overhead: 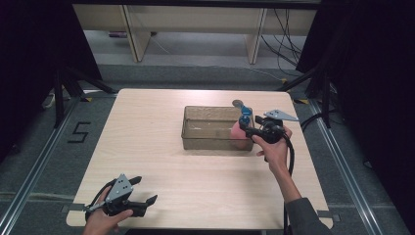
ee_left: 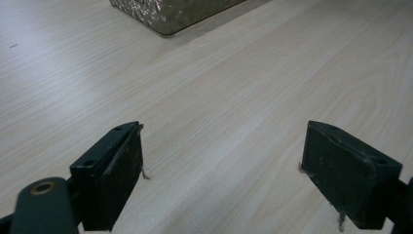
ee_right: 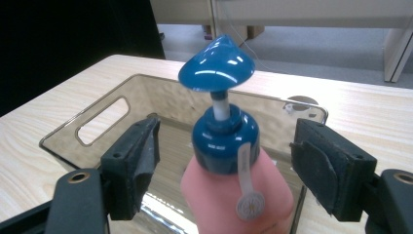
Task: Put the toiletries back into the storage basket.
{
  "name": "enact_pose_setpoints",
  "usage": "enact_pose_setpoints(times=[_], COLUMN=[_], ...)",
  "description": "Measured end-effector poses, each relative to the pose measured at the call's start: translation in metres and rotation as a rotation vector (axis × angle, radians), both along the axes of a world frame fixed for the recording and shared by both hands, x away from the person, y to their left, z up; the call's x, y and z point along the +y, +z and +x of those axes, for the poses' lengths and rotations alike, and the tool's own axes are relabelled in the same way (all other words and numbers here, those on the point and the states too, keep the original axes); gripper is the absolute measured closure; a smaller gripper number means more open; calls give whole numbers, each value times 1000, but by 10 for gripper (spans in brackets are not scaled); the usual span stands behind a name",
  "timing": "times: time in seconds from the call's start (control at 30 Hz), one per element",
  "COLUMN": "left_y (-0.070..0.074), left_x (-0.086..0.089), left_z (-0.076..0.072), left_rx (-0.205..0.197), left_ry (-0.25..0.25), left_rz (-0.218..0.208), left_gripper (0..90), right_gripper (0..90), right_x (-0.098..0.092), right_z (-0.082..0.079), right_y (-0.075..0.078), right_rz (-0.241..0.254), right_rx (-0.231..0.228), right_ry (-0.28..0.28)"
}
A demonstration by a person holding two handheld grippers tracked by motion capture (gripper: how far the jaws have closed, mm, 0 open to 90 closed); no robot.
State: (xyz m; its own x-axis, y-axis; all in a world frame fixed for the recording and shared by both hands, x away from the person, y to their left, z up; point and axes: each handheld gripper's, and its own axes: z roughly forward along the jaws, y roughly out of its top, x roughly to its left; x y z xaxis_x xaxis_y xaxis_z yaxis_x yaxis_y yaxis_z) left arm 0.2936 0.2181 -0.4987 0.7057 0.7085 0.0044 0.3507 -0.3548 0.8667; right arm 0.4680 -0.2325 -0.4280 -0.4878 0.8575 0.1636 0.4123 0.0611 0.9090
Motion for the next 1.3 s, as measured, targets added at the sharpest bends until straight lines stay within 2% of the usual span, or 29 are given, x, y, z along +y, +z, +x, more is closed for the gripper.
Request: enact_pose_setpoints(times=[0.03, 0.07, 0.1, 0.13, 0.2, 0.23, 0.27, 0.33, 0.37, 0.43, 0.47, 0.5, 0.57, 0.63, 0.67, 0.7, 0.73, 0.77, 0.9, 0.93, 0.97, 1.07, 1.17, 1.2, 1.23, 1.3], left_y=[0, 0, 0, 0, 0, 0, 0, 0, 0, 0, 0, 0, 0, 0, 0, 0, 0, 0, 1, 1, 1, 1, 1, 1, 1, 1], left_x=[0, 0, 0, 0, -1, -1, 0, -1, -1, 0, 0, 0, 0, 0, 0, 0, 0, -1, 0, 0, 0, 0, 1, 0, 0, 0], left_z=[0, 0, 0, 0, 0, 0, 0, 0, 0, 0, 0, 0, 0, 0, 0, 0, 0, 0, 0, 0, 0, 0, 0, -1, -1, -1], left_rx=[-3, -6, -8, -8, -3, -3, -1, -1, 0, -2, -2, -1, -1, -2, -1, -2, -2, -6, -7, -7, -9, -10, -11, -9, -5, -11], left_ry=[-1, -1, -1, -1, -1, -1, 1, -3, 2, 3, 1, 1, -1, -1, 1, 1, 1, 4, -2, -2, -3, -1, -1, 0, 4, -3], left_rz=[-16, -12, -18, -18, -15, -15, -2, -14, -11, 0, 0, -1, -5, -2, -1, -6, -6, -23, -6, -6, -8, -17, -1, -4, -12, -8], left_gripper=[148, 148, 148, 148, 148, 148, 148, 148, 148, 148, 148, 148, 148, 148, 148, 148, 148, 148, 148, 148, 148, 148, 148, 148, 148, 148], right_gripper=[263, 263, 262, 262, 262, 260, 260, 258, 258, 258, 257, 257, 257, 257, 257, 257, 257, 256, 252, 252, 252, 246, 247, 246, 245, 244], right_x=[0, -1, 0, 0, -2, -1, -1, -1, -1, -3, -2, -3, -4, -3, -1, -3, -3, -3, -2, -2, -3, -2, 0, 2, 1, 5], right_z=[-5, -6, -9, -9, -13, -16, -16, -18, -22, -24, -25, -26, -29, -32, -35, -34, -34, -36, -42, -42, -42, -44, -46, -49, -48, -52], right_y=[2, 2, 3, 3, 4, 4, 4, 2, 1, 0, 0, -1, -1, -3, -2, -2, -2, -3, -4, -4, -5, -5, -4, -3, -4, -3], right_rz=[0, -5, 19, 19, -1, 11, 11, 16, 18, -1, 13, 9, -5, 7, 30, 11, 11, 18, 25, 25, 5, 3, 27, 46, 15, 36], right_rx=[24, 7, 16, 16, -10, 8, 8, 4, 23, 13, 23, 6, 4, 3, 35, 15, 15, 12, 40, 40, 19, 24, 14, 36, 14, 37], right_ry=[1, 9, 5, 5, 4, -6, -6, -6, -19, -13, -10, -9, -9, -6, -18, -10, -10, -6, -4, -4, -2, 7, 12, 12, 24, 19])
